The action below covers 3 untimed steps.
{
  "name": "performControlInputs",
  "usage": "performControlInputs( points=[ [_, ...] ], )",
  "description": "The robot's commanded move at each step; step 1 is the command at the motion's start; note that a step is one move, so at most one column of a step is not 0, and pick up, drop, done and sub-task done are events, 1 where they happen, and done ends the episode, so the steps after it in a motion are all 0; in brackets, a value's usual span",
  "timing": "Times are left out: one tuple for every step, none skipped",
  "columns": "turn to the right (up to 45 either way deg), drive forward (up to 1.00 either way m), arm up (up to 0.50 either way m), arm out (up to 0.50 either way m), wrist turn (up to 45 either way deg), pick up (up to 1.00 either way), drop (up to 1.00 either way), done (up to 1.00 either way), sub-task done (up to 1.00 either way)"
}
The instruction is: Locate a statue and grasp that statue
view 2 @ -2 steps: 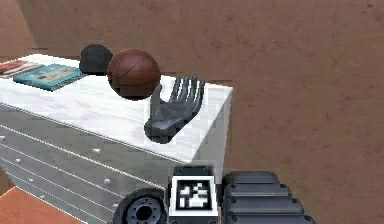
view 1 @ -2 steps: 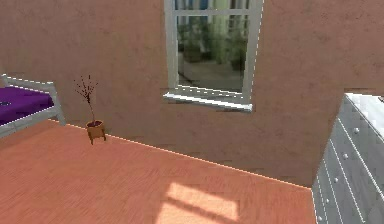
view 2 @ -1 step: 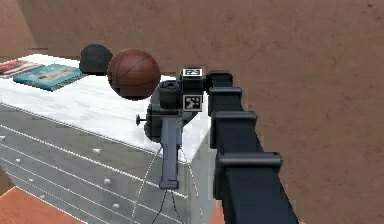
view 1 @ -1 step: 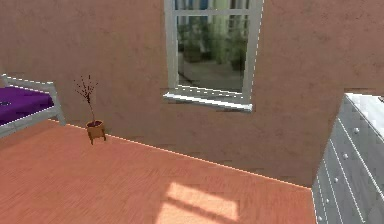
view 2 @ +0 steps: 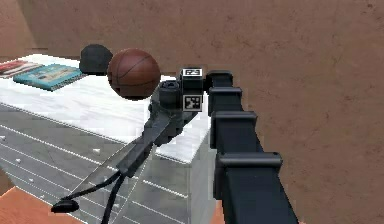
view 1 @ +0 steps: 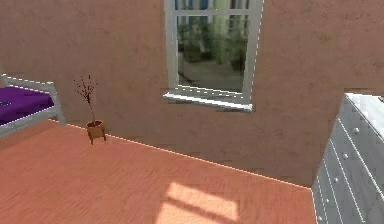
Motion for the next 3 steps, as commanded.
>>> performControlInputs(
  points=[
    [0.0, 0.00, 0.00, 0.00, 45.0, 0.00, 0.00, 0.00, 0.00],
    [0.0, 0.00, 0.00, 0.00, 45.0, 0.00, 0.00, 0.00, 0.00],
    [0.0, 0.00, 0.00, 0.00, 33.0, 0.00, 0.00, 0.00, 0.00]
  ],
)
